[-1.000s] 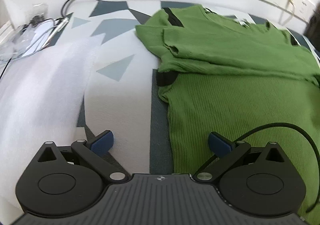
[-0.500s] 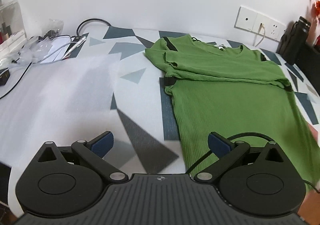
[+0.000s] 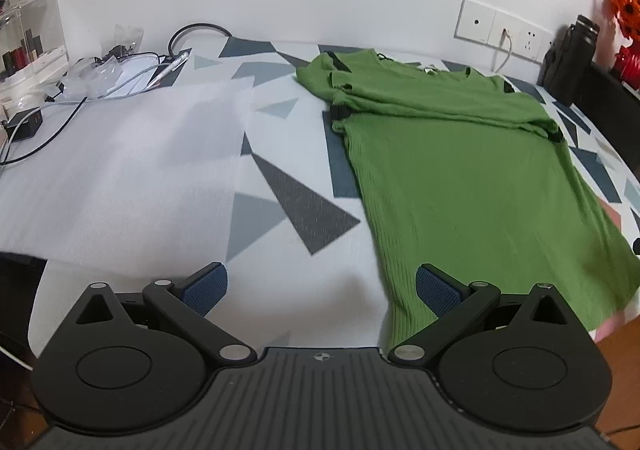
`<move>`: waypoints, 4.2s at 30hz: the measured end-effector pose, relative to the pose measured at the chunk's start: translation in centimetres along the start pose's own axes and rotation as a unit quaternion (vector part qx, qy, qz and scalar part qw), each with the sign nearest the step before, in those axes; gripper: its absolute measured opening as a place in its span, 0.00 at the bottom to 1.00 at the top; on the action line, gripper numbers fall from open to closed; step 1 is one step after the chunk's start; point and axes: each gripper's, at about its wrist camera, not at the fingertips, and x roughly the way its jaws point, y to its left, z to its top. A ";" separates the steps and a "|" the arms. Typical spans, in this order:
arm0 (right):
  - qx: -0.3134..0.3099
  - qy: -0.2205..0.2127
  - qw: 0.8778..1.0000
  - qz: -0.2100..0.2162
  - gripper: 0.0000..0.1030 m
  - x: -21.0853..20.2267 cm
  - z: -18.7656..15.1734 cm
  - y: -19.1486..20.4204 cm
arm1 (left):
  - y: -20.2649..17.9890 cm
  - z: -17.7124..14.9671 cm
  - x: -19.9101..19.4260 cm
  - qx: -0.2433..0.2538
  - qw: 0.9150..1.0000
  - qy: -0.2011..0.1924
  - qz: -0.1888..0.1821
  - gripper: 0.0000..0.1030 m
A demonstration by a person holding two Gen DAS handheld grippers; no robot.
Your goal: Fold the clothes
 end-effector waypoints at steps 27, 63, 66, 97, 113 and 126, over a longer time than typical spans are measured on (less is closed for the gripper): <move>-0.077 0.049 0.996 0.021 0.99 6.7 1.5 -0.7 | -3.0 -1.4 5.1 -0.002 0.998 0.027 0.048 1.00; -0.058 -0.033 0.998 0.021 0.99 6.4 -0.4 -1.1 | -3.5 -1.3 5.5 -0.014 0.998 0.017 0.058 1.00; -0.057 -0.029 0.998 0.018 0.99 6.5 -0.2 -1.0 | -3.5 -1.2 5.5 -0.014 0.998 0.018 0.058 1.00; -0.122 0.001 0.988 0.096 0.99 4.2 -1.7 -1.9 | -5.5 -2.3 3.9 0.042 0.996 0.078 0.010 0.99; -0.122 -0.004 0.990 0.073 0.80 3.8 -1.6 -2.1 | -6.8 -1.8 4.1 0.046 0.997 0.065 0.008 0.86; -0.144 0.002 0.979 0.141 0.08 3.2 -0.8 -1.0 | -7.1 -1.0 3.4 0.027 0.996 0.065 -0.045 0.09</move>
